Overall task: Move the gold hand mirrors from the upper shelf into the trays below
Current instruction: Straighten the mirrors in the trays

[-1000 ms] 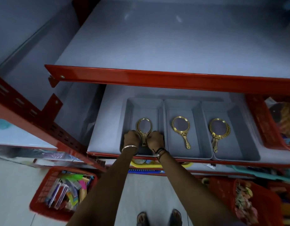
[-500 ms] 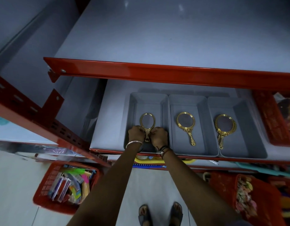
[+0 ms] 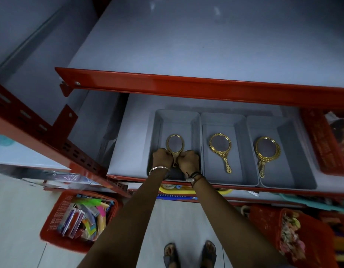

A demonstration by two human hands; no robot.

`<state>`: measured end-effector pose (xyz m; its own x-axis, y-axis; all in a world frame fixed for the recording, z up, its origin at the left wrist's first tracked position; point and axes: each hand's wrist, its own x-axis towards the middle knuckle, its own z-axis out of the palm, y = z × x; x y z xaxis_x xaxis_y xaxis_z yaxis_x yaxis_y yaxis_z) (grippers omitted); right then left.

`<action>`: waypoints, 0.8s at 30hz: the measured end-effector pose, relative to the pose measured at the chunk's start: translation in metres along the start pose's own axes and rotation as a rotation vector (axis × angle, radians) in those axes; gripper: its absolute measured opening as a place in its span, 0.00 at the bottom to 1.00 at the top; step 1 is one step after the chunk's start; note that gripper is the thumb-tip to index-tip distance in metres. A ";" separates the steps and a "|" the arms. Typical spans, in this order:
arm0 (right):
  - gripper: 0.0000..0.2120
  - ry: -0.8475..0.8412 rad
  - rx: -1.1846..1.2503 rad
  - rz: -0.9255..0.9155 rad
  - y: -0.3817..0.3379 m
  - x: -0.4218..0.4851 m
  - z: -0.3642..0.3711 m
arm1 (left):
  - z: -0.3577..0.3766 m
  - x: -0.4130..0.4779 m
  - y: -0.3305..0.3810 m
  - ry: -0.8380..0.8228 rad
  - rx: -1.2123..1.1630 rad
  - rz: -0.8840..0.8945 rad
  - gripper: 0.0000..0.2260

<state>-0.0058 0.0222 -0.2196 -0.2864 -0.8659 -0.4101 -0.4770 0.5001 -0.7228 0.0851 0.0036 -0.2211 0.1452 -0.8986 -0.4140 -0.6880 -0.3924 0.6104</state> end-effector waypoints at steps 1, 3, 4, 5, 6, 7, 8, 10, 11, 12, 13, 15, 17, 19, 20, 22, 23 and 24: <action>0.12 0.005 0.001 -0.009 -0.001 0.000 -0.005 | -0.002 0.001 0.000 0.022 -0.011 0.000 0.10; 0.09 0.028 0.062 -0.060 -0.003 0.000 -0.019 | -0.005 0.001 0.003 0.084 -0.040 0.023 0.10; 0.08 0.035 0.138 -0.088 -0.004 -0.001 -0.027 | -0.007 0.001 0.005 0.112 -0.052 0.041 0.11; 0.07 0.033 0.232 -0.106 -0.004 -0.001 -0.038 | -0.008 -0.001 0.010 0.138 -0.061 0.066 0.11; 0.06 0.023 0.339 -0.102 -0.004 -0.002 -0.050 | -0.008 -0.003 0.016 0.157 -0.072 0.096 0.11; 0.08 0.015 0.436 -0.083 -0.002 -0.002 -0.062 | -0.008 -0.008 0.024 0.178 -0.093 0.139 0.12; 0.11 0.026 0.490 -0.068 0.004 0.001 -0.075 | -0.005 -0.014 0.034 0.188 -0.126 0.192 0.11; 0.15 0.120 0.522 -0.061 0.022 0.008 -0.099 | 0.003 -0.027 0.056 0.206 -0.177 0.301 0.10; 0.15 0.197 0.472 -0.071 0.033 0.012 -0.109 | 0.011 -0.032 0.066 0.197 -0.177 0.340 0.10; 0.12 0.266 0.361 -0.074 0.042 0.014 -0.119 | 0.019 -0.037 0.074 0.165 -0.168 0.366 0.10; 0.08 0.305 0.243 -0.073 0.053 0.016 -0.130 | 0.030 -0.043 0.083 0.123 -0.163 0.392 0.10; 0.07 0.321 0.029 -0.091 0.069 0.018 -0.143 | 0.052 -0.050 0.095 0.020 -0.137 0.409 0.10; 0.09 0.234 -0.113 -0.097 0.078 0.021 -0.150 | 0.073 -0.053 0.103 -0.079 -0.071 0.371 0.11; 0.10 0.111 -0.217 -0.054 0.084 0.027 -0.150 | 0.092 -0.053 0.105 -0.162 -0.009 0.307 0.11; 0.10 0.070 -0.249 -0.034 0.085 0.030 -0.149 | 0.099 -0.052 0.105 -0.192 0.015 0.270 0.12; 0.10 0.044 -0.257 -0.010 0.087 0.034 -0.148 | 0.109 -0.049 0.106 -0.218 0.052 0.208 0.12; 0.10 0.039 -0.250 -0.006 0.088 0.036 -0.148 | 0.114 -0.048 0.107 -0.221 0.052 0.182 0.12; 0.10 0.040 -0.240 -0.013 0.088 0.036 -0.146 | 0.117 -0.047 0.108 -0.219 0.043 0.156 0.12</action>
<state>-0.1801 0.0365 -0.2170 -0.3097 -0.8735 -0.3756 -0.6633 0.4815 -0.5729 -0.0788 0.0264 -0.2146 -0.1189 -0.8818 -0.4564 -0.7204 -0.2397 0.6508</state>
